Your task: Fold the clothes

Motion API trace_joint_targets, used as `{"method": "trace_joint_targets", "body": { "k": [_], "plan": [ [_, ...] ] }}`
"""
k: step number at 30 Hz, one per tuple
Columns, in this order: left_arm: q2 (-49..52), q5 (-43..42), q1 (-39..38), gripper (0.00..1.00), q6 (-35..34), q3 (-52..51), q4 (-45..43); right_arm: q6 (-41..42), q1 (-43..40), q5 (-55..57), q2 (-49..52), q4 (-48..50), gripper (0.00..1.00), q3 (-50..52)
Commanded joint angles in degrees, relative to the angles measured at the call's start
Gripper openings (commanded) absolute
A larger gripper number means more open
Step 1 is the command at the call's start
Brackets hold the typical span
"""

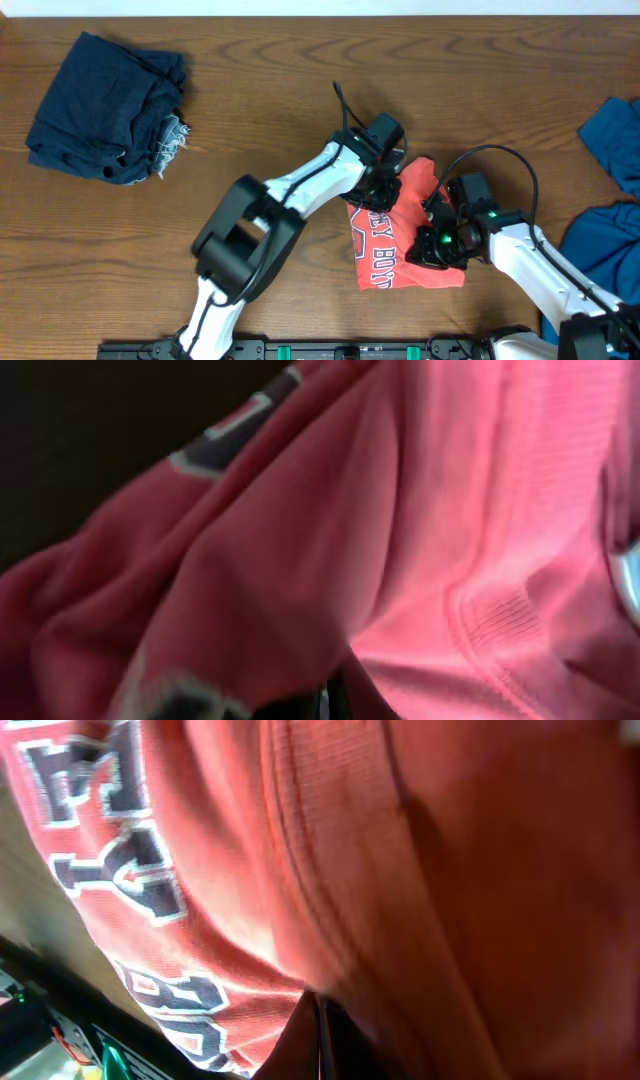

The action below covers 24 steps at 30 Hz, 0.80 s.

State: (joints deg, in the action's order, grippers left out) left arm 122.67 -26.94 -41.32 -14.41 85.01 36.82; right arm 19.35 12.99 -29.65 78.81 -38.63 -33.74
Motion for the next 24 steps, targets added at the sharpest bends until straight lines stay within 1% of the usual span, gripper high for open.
{"method": "trace_joint_targets", "body": {
  "k": [1, 3, 5, 7, 11, 12, 13, 15, 18, 21, 23, 24],
  "plan": [
    [4.8, 3.0, 0.7, 0.07, -1.1, -0.5, -1.8, 1.0, 0.1, 1.1, -2.3, -0.5, 0.01, 0.0],
    [5.3, 3.6, 1.1, 0.08, -1.0, -0.5, -2.1, 0.9, 0.1, 0.9, -4.2, -0.8, 0.02, -0.1],
    [4.7, 3.6, 1.9, 0.1, -0.6, 0.0, -2.2, -1.0, 0.1, -0.7, -6.1, -0.6, 0.03, -0.2],
    [3.1, 3.6, 3.1, 0.13, 0.6, 1.0, -2.2, -3.2, 0.1, -2.3, -8.0, -0.4, 0.03, -0.6],
    [-1.3, 3.6, 6.1, 0.17, 1.3, 4.1, -0.6, -4.0, 0.1, -1.9, -11.0, -0.3, 0.07, -1.6],
    [-2.8, 3.6, 6.9, 0.24, 1.3, 4.7, 0.2, -3.9, 0.1, -1.6, -11.3, -0.4, 0.08, -1.6],
    [-4.9, 3.5, 7.7, 0.27, 1.3, 5.0, 1.5, -3.0, 0.0, -0.9, -11.4, -0.7, 0.09, -1.6],
    [-8.3, 3.4, 8.5, 0.31, 1.3, 5.0, 4.2, 0.9, 0.0, 0.9, -11.3, -1.7, 0.09, -1.6],
    [-12.4, 3.4, 8.3, 0.39, 1.3, 5.0, 9.8, 5.2, 0.0, 4.4, -10.8, -2.5, 0.09, -1.6],
    [-13.4, 3.6, 7.1, 0.4, 1.3, 5.0, 14.5, 6.8, 0.0, 9.9, -10.0, -1.7, 0.1, -1.5],
    [-13.1, 3.6, 6.2, 0.37, 1.2, 4.0, 15.5, 7.8, 0.0, 13.0, -8.9, 0.0, 0.1, -1.3],
    [-12.9, 3.6, 5.6, 0.35, 1.0, 3.1, 15.4, 8.8, 0.0, 14.1, -7.9, 0.7, 0.1, -1.3]
  ]
}}
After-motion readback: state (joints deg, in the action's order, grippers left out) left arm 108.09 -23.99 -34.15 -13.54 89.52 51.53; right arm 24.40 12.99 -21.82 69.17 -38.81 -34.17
